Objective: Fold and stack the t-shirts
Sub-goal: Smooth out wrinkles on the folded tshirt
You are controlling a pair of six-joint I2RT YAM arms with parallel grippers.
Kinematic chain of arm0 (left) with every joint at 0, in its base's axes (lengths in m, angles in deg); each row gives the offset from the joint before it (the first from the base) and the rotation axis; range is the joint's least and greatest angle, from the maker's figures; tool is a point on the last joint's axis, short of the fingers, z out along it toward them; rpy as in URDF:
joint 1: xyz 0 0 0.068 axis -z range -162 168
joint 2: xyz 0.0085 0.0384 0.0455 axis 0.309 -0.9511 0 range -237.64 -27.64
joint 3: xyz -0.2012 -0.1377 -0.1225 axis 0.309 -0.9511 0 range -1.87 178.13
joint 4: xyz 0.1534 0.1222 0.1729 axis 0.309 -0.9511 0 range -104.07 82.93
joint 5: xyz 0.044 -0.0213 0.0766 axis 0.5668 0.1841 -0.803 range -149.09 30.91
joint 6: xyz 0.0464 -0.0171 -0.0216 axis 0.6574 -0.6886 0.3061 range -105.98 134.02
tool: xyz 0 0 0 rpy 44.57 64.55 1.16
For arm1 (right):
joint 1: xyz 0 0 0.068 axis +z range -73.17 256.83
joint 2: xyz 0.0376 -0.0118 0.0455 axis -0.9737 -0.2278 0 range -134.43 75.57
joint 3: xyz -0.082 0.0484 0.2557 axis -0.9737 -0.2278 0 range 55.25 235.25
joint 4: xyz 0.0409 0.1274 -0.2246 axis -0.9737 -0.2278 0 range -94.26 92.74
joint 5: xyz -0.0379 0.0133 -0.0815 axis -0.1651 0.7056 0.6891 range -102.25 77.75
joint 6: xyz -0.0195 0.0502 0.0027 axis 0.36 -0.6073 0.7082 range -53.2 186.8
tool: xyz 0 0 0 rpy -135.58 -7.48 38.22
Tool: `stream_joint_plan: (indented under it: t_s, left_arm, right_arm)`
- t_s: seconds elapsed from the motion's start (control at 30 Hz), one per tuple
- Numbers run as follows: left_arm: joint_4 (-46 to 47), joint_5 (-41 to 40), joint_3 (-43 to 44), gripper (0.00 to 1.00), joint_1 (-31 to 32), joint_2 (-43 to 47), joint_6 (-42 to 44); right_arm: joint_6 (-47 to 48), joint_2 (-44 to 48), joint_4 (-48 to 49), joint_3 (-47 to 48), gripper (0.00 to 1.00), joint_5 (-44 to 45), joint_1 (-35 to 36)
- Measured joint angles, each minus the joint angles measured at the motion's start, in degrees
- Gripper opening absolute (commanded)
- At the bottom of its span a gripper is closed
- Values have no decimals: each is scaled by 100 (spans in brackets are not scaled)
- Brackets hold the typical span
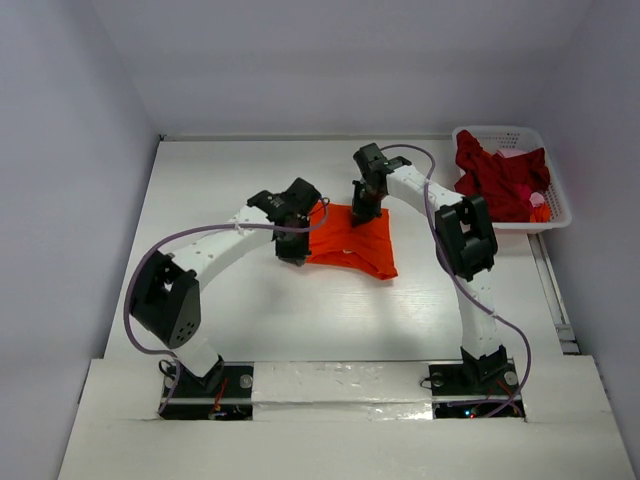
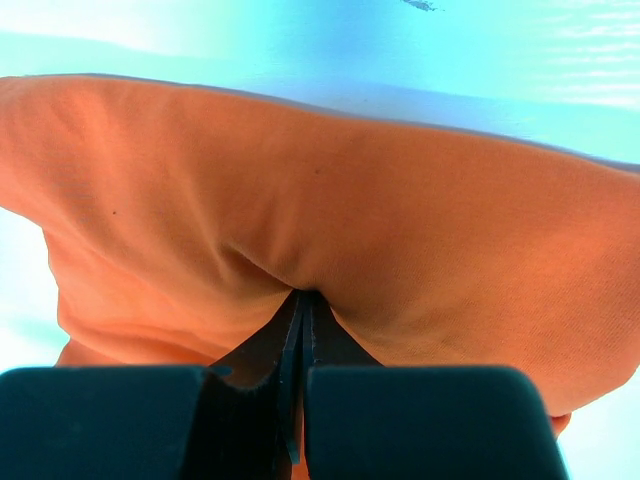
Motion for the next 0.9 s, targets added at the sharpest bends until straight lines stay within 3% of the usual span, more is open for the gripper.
stream_joint_plan:
  t_s: [0.2,0.63,0.9]
  left_arm:
    - [361,-363,1086,0,0,-11,-219]
    - [1821,-605,1241,0,35,-1381,-428]
    - [2461,-494,1078,0,146,-1521,-529]
  right_arm:
    - [15,0,26,-22,0,-4,0]
    - [37,0,92,-160,0,-46,0]
    - [59,0,94,-160,0,-46,0]
